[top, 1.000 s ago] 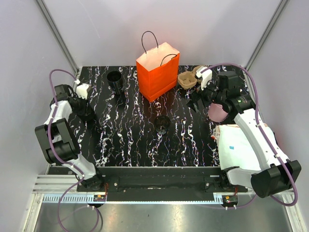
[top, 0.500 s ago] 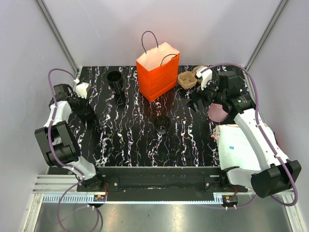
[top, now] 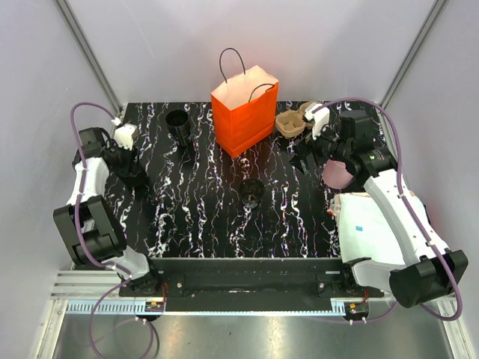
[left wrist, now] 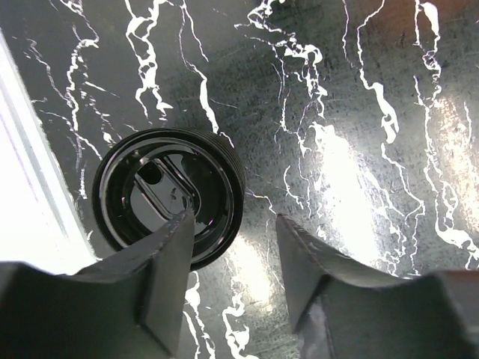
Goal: Pack the takeout coffee
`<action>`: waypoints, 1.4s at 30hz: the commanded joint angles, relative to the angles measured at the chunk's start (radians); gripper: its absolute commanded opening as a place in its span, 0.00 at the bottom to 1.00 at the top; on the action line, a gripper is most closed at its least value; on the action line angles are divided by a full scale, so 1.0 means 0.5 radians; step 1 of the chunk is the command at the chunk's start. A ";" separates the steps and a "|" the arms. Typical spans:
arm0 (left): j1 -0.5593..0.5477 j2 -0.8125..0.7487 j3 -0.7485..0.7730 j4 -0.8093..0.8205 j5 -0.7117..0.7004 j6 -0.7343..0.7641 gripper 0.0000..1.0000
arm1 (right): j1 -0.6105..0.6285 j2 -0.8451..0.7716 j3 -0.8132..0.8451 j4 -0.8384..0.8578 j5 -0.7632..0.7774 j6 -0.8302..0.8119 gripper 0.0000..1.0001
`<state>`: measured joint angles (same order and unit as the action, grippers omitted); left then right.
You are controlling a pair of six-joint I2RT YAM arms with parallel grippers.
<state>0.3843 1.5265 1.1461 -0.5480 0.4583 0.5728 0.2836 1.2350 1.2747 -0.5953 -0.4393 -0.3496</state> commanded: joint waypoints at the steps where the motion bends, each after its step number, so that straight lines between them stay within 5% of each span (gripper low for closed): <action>1: 0.001 0.101 0.073 0.038 -0.027 0.054 0.53 | 0.010 -0.071 0.034 0.034 -0.045 0.021 1.00; 23: 0.001 0.230 0.095 0.068 -0.061 0.051 0.32 | 0.013 -0.043 0.043 0.034 -0.063 0.027 1.00; 28: 0.001 0.230 0.092 0.071 -0.055 0.039 0.19 | 0.013 -0.037 0.040 0.034 -0.063 0.027 1.00; 42: 0.001 0.126 0.131 0.068 0.004 -0.090 0.15 | 0.013 -0.040 0.052 0.028 -0.072 0.027 1.00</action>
<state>0.3843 1.6398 1.1725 -0.5499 0.4343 0.5636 0.2836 1.2274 1.2747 -0.5957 -0.4580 -0.3462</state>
